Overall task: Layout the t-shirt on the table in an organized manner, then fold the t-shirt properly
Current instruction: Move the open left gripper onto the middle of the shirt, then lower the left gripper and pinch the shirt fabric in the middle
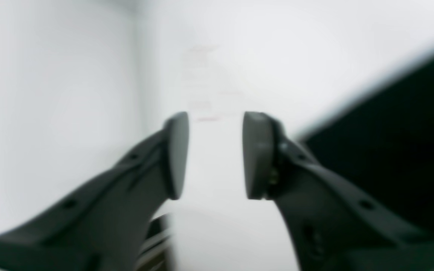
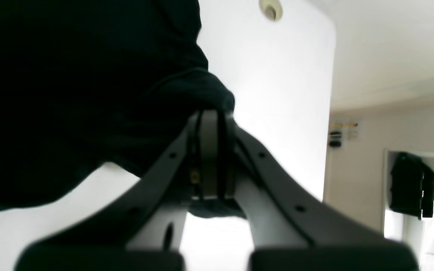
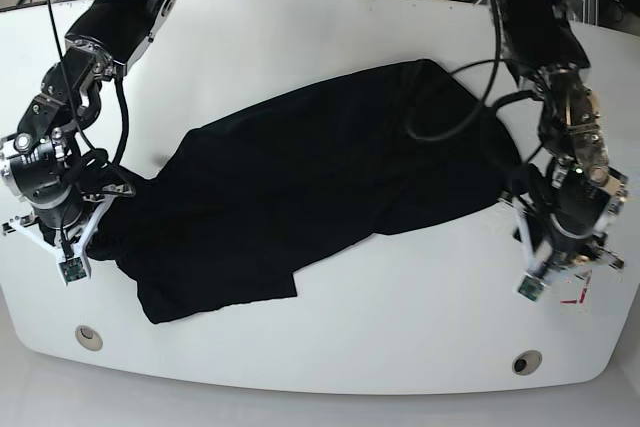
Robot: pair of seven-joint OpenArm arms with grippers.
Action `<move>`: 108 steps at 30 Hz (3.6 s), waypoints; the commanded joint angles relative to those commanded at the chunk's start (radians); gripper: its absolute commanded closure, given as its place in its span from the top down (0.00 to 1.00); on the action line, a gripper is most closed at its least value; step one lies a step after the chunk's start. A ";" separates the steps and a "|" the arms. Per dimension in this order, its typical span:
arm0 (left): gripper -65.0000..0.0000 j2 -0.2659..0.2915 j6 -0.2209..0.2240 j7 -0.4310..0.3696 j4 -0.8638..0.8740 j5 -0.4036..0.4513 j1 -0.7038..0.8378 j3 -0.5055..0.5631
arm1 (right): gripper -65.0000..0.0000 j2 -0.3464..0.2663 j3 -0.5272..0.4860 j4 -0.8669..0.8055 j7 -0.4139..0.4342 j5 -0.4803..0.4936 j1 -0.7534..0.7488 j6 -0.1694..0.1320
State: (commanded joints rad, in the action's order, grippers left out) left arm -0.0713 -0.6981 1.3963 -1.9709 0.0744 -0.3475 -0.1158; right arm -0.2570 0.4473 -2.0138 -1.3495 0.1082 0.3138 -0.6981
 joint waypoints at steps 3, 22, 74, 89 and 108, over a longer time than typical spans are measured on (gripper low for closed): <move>0.47 0.071 0.000 0.000 0.002 0.000 0.043 0.074 | 0.01 0.014 0.000 0.000 0.000 0.000 -0.017 0.000; 0.56 0.196 0.000 -0.042 0.222 0.008 0.098 0.193 | 0.01 0.035 0.000 0.002 0.000 -0.006 -0.038 0.000; 0.56 0.228 0.000 -0.254 0.552 0.000 0.064 0.261 | 0.01 0.037 0.000 0.002 0.000 -0.002 -0.046 0.000; 0.56 0.228 0.000 -0.286 0.598 0.000 0.035 0.259 | 0.01 0.037 0.000 0.002 0.000 -0.002 -0.046 0.000; 0.55 0.228 0.000 -0.252 0.598 -0.097 0.032 0.261 | 0.01 0.037 0.000 0.002 0.000 -0.002 -0.044 0.000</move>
State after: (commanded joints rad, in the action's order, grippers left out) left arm 0.1571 -0.6981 1.1439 -1.3725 -0.0222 -0.3153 0.1450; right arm -0.2202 0.4473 -2.0123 -1.3495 0.1066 0.2693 -0.6981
